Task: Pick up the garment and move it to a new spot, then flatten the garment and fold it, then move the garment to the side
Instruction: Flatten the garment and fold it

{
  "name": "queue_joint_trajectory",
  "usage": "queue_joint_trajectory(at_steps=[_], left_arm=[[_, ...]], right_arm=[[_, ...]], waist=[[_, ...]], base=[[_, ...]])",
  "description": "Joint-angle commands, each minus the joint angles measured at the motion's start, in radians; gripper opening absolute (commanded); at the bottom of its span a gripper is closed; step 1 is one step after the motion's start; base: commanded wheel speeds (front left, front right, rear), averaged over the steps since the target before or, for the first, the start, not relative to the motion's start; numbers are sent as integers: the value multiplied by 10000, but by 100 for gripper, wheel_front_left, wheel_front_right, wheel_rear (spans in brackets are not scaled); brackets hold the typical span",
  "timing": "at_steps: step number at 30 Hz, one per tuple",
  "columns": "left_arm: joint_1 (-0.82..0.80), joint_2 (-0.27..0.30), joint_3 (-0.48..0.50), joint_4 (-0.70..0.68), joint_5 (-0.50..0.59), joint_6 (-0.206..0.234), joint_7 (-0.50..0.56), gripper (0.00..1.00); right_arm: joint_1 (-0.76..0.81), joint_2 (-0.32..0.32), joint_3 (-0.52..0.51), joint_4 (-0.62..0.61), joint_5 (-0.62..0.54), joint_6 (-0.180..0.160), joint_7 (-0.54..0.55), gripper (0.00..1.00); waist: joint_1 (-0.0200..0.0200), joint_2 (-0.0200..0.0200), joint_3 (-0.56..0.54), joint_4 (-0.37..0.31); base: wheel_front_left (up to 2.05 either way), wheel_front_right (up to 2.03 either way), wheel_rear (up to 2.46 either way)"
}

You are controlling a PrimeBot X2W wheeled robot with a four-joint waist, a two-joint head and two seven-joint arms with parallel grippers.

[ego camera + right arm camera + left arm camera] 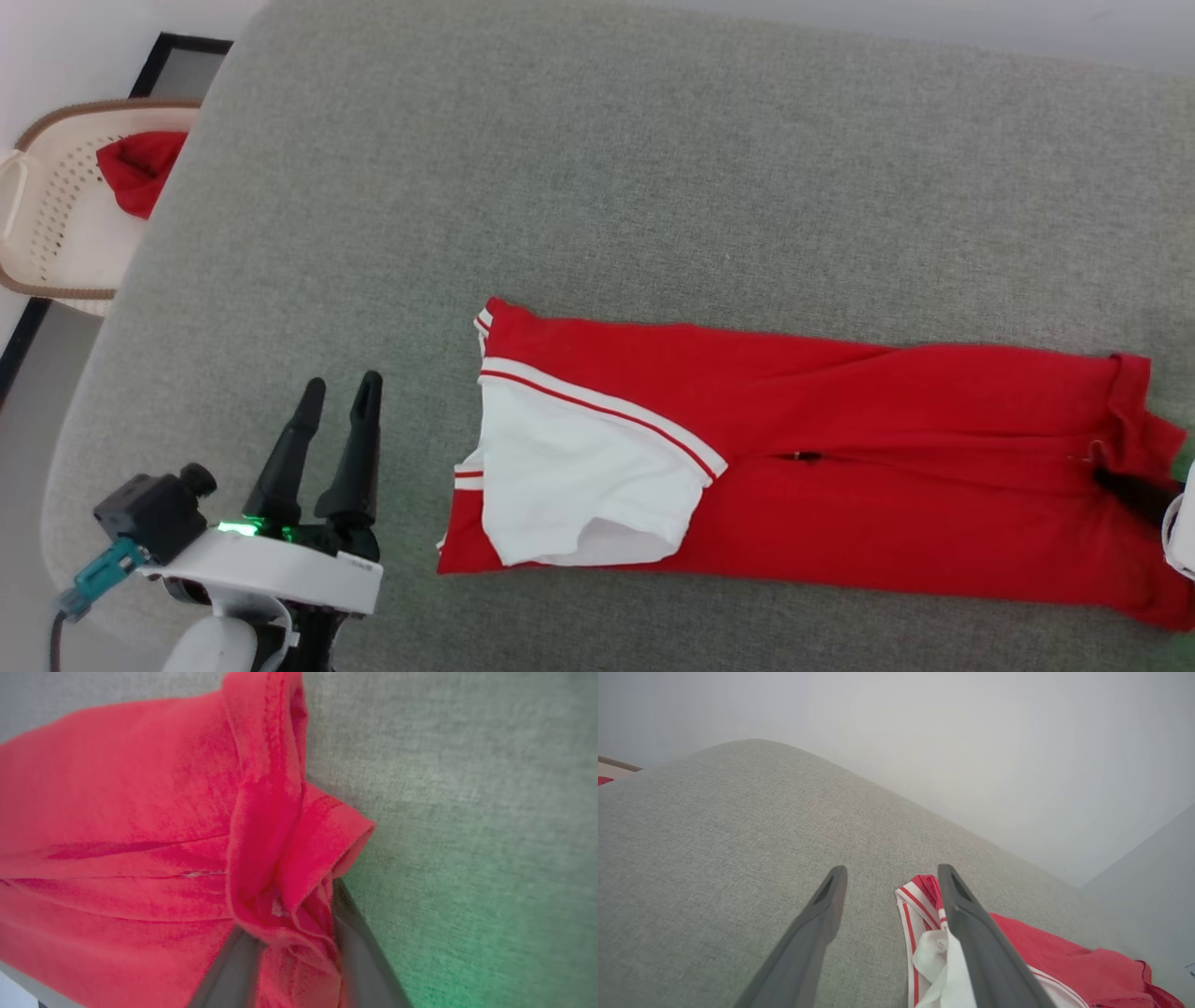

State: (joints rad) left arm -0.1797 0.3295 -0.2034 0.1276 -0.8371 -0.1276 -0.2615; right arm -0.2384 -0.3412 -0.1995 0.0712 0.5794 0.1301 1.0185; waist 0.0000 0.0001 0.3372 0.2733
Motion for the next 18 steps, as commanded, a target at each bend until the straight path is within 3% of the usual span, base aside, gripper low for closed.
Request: queue_joint_trajectory(at_steps=[1,12,18], left_arm=[[-74,-56,57,19,-52,-34,-38,100],[56,-154,79,-154,-270,-42,-38,100],[193,-93,135,-59,-118,-42,-38,100]], right_arm=[[411,786,769,814,181,11,376,0],[-101,407,578,390,566,8,91,0],[-313,-290,165,536,206,-13,-466,0]], waist=[[0,-1,38,27],[0,-1,53,-89],[0,-1,-234,-226]], base=[[0,0,0],[0,0,0],[0,0,0]])
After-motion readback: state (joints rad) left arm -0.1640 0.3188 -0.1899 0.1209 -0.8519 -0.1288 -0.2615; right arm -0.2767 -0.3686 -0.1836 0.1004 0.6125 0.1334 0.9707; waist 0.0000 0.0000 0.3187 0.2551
